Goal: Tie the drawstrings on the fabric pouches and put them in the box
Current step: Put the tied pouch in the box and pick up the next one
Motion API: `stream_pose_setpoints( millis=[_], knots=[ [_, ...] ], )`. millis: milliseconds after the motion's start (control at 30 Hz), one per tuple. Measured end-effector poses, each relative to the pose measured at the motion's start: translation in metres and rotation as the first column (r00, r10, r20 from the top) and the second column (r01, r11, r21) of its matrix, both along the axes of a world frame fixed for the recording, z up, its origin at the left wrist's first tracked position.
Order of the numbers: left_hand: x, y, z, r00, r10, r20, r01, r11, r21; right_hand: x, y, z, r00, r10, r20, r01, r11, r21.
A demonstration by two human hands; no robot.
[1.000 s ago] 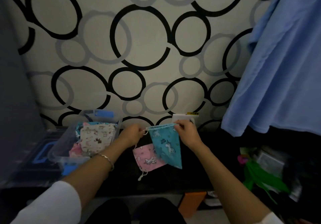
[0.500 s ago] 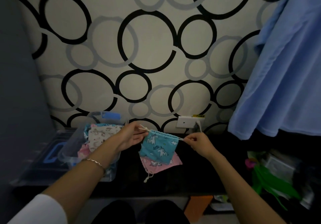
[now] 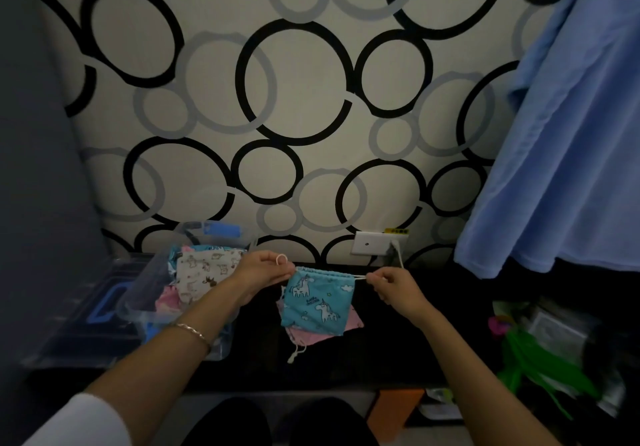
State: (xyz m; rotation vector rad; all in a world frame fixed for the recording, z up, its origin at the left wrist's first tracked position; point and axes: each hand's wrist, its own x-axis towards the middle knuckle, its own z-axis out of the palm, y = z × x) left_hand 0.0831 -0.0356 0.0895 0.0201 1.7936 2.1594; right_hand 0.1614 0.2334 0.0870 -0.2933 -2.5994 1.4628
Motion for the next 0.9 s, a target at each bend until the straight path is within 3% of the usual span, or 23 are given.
stream_pose_setpoints(
  millis=[133,200,233,300,367,533,600,667,733,767,833,900],
  knots=[
    [-0.001,-0.009,0.004,1.000,-0.016,-0.026,0.016,1.000,-0.013,-0.001,0.003,0.000,0.999,-0.049,0.011,0.050,0.987,-0.151],
    [-0.003,-0.018,0.005,1.000,0.003,-0.019,-0.003,1.000,-0.019,-0.005,0.010,-0.005,0.990,-0.140,0.030,0.142,0.926,-0.349],
    [-0.006,-0.023,0.006,1.000,0.023,-0.019,-0.024,0.999,-0.028,-0.007,0.015,-0.008,0.978,-0.205,0.047,0.201,0.845,-0.496],
    [-0.011,-0.037,0.005,0.998,0.053,-0.031,-0.054,0.998,-0.028,-0.009,0.027,-0.015,0.952,-0.292,0.094,0.254,0.578,-0.775],
    [-0.017,-0.046,0.004,0.994,0.078,-0.072,-0.082,0.995,-0.064,-0.009,0.035,-0.023,0.949,-0.291,0.121,0.213,0.311,-0.926],
    [-0.016,-0.036,0.005,0.972,0.022,-0.232,-0.079,0.968,-0.237,-0.017,0.023,-0.030,0.962,-0.264,0.073,0.057,-0.067,-0.996],
    [-0.013,-0.028,0.012,0.956,-0.037,-0.291,-0.044,0.962,-0.268,-0.020,0.014,-0.025,0.958,-0.281,0.053,0.012,-0.145,-0.989],
    [-0.012,-0.022,0.025,0.932,-0.072,-0.354,-0.036,0.956,-0.290,-0.023,0.002,-0.016,0.962,-0.269,0.040,0.007,-0.121,-0.993],
    [-0.009,-0.014,0.042,0.902,-0.124,-0.413,-0.017,0.947,-0.321,-0.026,-0.013,-0.007,0.983,-0.182,0.037,0.036,-0.009,-0.999],
    [-0.007,-0.009,0.050,0.885,-0.160,-0.438,0.004,0.942,-0.336,-0.027,-0.023,-0.003,0.993,-0.116,0.035,0.049,0.117,-0.992],
    [-0.002,0.002,0.064,0.854,-0.240,-0.462,0.065,0.930,-0.363,-0.028,-0.043,0.001,0.999,0.039,0.021,0.000,0.469,-0.883],
    [0.001,0.015,0.072,0.843,-0.287,-0.456,0.119,0.924,-0.362,-0.026,-0.065,0.002,0.976,0.213,0.034,-0.152,0.790,-0.594]
  ],
)
